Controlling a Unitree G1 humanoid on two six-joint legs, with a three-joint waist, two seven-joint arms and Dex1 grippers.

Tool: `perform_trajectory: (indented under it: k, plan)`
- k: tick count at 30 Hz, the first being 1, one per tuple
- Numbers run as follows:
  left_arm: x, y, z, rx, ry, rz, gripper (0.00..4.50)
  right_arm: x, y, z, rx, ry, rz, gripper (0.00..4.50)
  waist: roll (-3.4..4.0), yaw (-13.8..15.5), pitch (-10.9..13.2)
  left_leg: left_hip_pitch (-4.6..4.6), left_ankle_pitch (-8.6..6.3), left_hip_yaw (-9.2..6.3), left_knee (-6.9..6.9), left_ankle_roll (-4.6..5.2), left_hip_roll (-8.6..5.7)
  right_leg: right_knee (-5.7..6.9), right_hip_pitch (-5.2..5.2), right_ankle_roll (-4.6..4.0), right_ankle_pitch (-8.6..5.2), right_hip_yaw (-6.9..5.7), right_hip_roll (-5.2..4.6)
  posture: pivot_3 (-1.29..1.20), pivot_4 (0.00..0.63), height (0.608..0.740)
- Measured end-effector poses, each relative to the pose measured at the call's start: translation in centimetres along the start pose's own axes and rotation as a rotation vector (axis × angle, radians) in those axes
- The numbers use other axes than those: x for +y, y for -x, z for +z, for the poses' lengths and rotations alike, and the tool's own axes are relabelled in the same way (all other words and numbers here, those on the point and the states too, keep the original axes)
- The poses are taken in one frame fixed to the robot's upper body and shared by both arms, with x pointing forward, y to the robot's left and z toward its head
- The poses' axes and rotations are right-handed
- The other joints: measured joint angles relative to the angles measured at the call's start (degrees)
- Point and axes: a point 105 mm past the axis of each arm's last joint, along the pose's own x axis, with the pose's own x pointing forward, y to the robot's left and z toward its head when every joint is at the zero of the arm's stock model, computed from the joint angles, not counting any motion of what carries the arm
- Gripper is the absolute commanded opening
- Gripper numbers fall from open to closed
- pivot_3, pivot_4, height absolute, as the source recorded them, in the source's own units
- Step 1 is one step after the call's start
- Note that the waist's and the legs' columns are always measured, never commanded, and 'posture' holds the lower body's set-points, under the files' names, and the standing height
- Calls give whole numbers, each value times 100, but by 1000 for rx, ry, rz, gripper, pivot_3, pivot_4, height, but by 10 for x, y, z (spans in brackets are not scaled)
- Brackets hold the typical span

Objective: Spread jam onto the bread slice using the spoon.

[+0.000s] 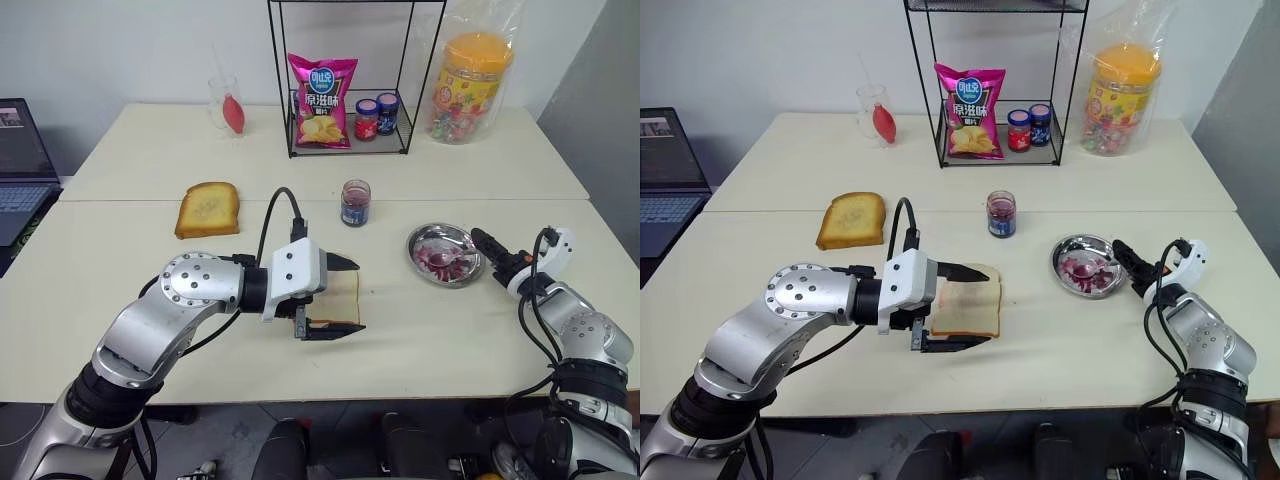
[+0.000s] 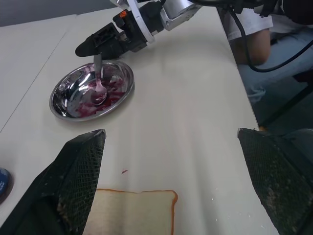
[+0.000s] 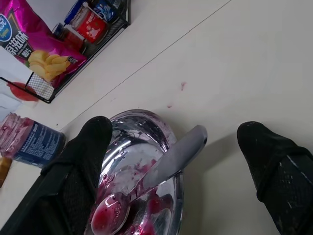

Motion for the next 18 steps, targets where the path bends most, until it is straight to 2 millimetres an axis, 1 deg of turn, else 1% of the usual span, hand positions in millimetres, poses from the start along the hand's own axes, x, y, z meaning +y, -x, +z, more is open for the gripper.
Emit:
perform_trajectory:
  k: [2,4,9,12,18]
  plan:
    - [0,0,0,-2,-1,1,4500,4,-2,2,-8,-6,18,3886,0,0,0,0,0,1,0,0,1,0,-1,1,0,2,0,0,150,740]
    - [0,-1,0,-1,-2,2,4500,5,-2,4,-11,-7,24,3271,0,0,0,0,0,1,0,0,1,0,-1,1,0,2,1,0,150,740]
    - [1,-1,0,2,-4,5,4500,4,-2,2,-9,-16,21,2306,0,0,0,-1,0,2,0,0,1,1,-2,1,1,3,1,0,150,740]
    - [1,-1,-1,4,-5,7,4500,2,-2,2,-12,-31,18,1524,0,0,0,-1,0,2,0,0,1,1,-2,2,1,3,2,0,150,740]
    - [1,-1,-1,7,-9,11,4500,2,-2,5,-28,-72,30,254,0,0,0,-1,0,4,0,0,1,1,-3,2,2,6,3,0,150,740]
